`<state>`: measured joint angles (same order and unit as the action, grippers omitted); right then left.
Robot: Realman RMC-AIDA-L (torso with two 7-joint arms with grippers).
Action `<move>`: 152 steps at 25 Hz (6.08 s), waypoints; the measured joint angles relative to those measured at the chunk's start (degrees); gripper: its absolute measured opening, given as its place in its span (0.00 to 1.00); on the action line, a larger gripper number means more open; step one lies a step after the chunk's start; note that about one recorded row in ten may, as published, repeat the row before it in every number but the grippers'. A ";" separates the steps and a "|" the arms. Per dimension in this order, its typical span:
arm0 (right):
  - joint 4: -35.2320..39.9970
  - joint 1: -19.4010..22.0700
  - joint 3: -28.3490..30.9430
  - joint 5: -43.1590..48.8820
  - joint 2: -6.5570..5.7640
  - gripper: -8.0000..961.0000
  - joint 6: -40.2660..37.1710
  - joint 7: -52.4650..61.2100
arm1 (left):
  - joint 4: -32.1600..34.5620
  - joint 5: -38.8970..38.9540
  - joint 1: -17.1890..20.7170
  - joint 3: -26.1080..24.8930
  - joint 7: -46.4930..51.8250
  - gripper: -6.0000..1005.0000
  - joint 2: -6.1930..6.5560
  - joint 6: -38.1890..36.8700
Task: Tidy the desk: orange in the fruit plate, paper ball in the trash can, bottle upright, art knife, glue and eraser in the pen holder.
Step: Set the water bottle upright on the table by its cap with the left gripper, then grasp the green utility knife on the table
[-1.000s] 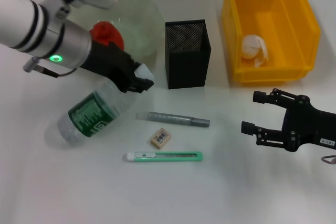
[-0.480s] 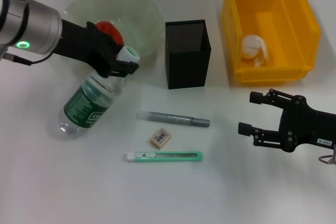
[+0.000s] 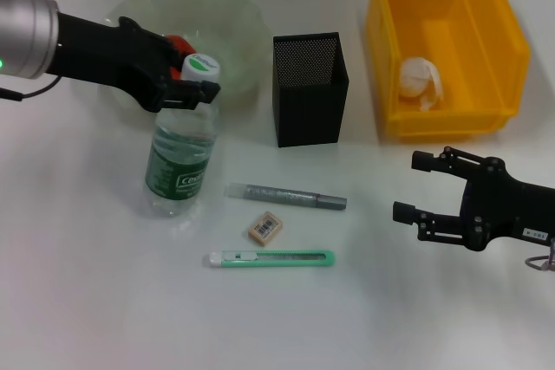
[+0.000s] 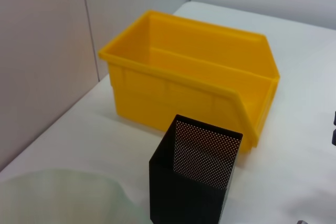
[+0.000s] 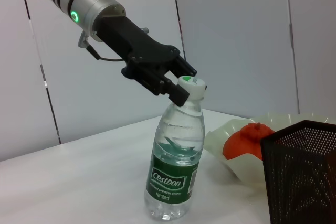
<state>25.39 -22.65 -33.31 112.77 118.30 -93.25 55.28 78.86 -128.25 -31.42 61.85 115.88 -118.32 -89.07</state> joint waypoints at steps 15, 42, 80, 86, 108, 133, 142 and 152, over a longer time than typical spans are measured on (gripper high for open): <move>0.05 -0.44 -0.09 -0.26 0.00 0.86 -0.01 0.32 | -0.12 3.79 3.40 -8.49 -5.14 0.44 0.02 -2.76; 0.01 -0.72 -0.18 -0.07 0.00 0.86 -0.25 0.60 | -3.11 9.69 9.20 -19.41 -11.38 0.44 0.15 -3.28; 0.01 -0.50 -0.14 -0.02 0.00 0.86 -0.40 0.43 | -7.85 9.68 9.09 -19.84 -15.45 0.44 0.18 2.26; 0.01 -0.57 -0.14 -0.03 0.00 0.86 -0.28 0.44 | -7.85 9.68 9.04 -19.84 -15.44 0.44 0.20 2.32; 0.01 -0.58 -0.10 -0.12 0.00 0.86 -0.44 0.61 | -7.84 12.19 8.81 -19.87 -15.31 0.79 0.17 0.74; 0.36 -2.09 -0.03 -0.26 -0.52 0.86 -1.94 3.06 | -47.76 32.97 9.81 -19.36 -51.89 0.79 4.48 -21.33; 0.47 -2.90 -0.18 0.06 -0.74 0.86 -1.95 4.25 | -51.62 21.50 11.53 -19.36 -60.03 0.78 2.17 -12.22; 0.42 -3.10 -0.22 0.21 -1.16 0.86 -2.06 6.00 | -56.38 19.30 11.77 -19.48 -66.71 0.78 1.91 -7.52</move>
<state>25.81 -25.76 -33.53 112.97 117.14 -95.31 61.29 22.48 -108.95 -19.65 42.37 49.17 -116.41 -96.59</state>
